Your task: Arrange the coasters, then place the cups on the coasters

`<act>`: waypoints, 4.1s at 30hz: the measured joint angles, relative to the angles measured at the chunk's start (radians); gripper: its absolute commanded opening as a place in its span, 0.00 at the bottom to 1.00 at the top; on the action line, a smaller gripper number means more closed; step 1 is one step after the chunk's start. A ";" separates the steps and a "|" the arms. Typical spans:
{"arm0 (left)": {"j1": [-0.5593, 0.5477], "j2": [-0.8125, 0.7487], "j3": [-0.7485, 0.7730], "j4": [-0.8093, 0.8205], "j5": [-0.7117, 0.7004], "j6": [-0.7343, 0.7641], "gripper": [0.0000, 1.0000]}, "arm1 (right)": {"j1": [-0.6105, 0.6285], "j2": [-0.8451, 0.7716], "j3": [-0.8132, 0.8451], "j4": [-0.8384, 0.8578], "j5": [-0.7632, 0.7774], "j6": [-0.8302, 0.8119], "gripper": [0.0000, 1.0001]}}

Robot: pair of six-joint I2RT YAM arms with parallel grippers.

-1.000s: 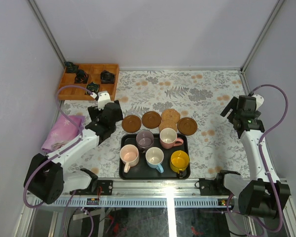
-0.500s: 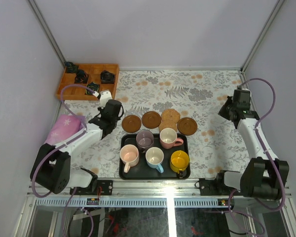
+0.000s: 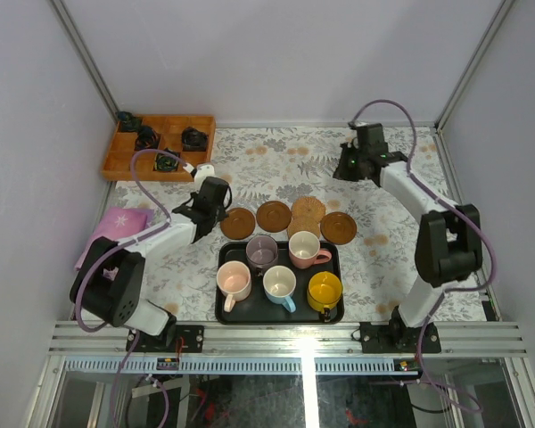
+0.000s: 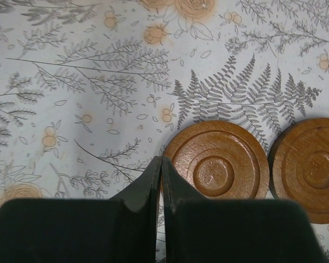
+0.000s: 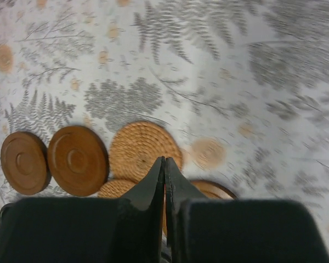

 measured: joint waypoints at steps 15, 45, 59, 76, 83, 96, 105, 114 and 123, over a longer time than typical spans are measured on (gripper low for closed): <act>0.000 0.125 0.058 -0.016 0.167 -0.002 0.00 | 0.259 0.369 0.277 -0.073 -0.211 -0.040 0.00; 0.040 0.325 0.191 -0.020 0.343 -0.070 0.00 | 0.377 0.605 0.523 -0.289 -0.112 -0.035 0.00; 0.121 0.455 0.374 -0.080 0.345 -0.062 0.00 | 0.193 0.705 0.698 -0.330 -0.045 0.045 0.00; 0.153 0.643 0.672 -0.202 0.351 0.040 0.00 | -0.063 0.675 0.633 -0.220 0.072 0.084 0.00; 0.154 0.677 0.732 -0.233 0.355 0.076 0.00 | -0.137 0.572 0.465 -0.176 0.130 0.114 0.00; 0.165 0.739 0.830 -0.251 0.357 0.095 0.00 | -0.154 0.426 0.256 -0.180 0.222 0.135 0.00; 0.172 0.742 0.850 -0.254 0.357 0.131 0.00 | -0.153 0.402 0.264 -0.249 0.220 0.099 0.01; 0.176 0.541 0.716 -0.201 0.422 0.151 0.00 | -0.141 0.241 0.288 -0.257 0.217 0.065 0.07; 0.093 0.441 0.572 -0.121 0.607 0.128 0.00 | -0.097 0.095 0.101 -0.244 0.187 0.047 0.00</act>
